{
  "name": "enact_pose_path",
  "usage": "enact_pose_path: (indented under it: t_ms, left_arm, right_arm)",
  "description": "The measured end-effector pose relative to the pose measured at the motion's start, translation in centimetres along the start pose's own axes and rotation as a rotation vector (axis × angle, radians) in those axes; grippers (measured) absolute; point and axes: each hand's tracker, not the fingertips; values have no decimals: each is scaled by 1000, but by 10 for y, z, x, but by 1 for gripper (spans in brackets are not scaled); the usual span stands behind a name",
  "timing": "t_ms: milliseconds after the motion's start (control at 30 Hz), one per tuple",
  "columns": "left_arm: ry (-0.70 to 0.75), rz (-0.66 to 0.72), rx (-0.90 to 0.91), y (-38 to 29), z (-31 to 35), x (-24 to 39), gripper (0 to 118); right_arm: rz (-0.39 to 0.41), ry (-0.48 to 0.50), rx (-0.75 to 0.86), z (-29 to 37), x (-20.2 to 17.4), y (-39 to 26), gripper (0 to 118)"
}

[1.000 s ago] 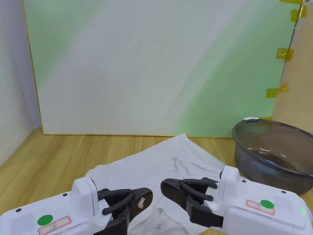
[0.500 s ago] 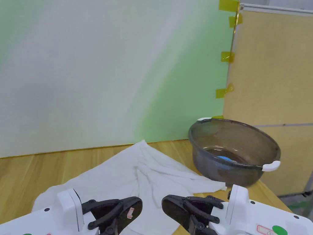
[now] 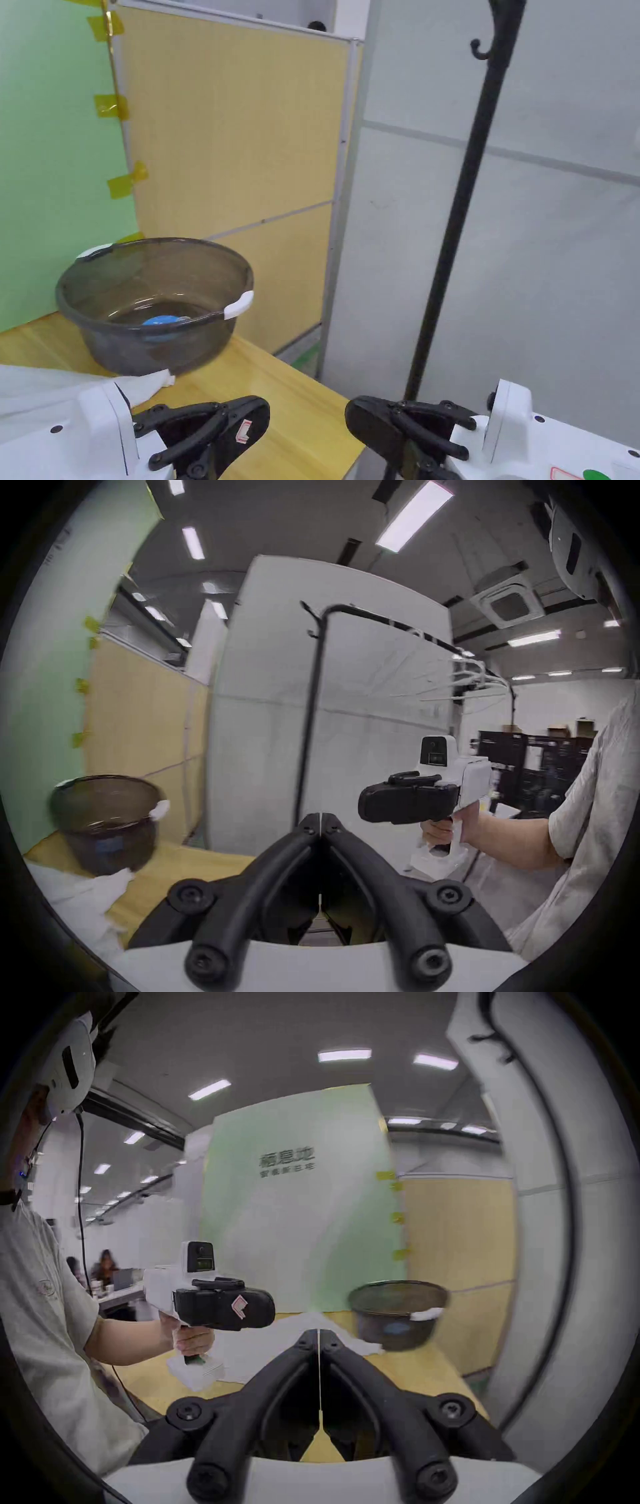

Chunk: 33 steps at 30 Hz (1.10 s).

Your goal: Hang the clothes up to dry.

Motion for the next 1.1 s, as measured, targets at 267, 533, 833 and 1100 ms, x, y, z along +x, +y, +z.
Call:
enact_pose_path:
  t_ms: [267,533,833,1100]
  left_arm:
    - [-365,-35,-54,14,-114,-4,2]
    - [-555,-48,-66,28,-182,16,2]
    - [-571,-31,0,44,-203,33,2]
    - [-533,25,145,98,-218,45,2]
  right_arm:
    - [-4,-412,58,160,-30,-2,0]
    - [-25,-722,44,266,-91,-2,0]
    - [112,-797,55,273,-127,89,0]
    - [223,-846,155,256,-166,261,0]
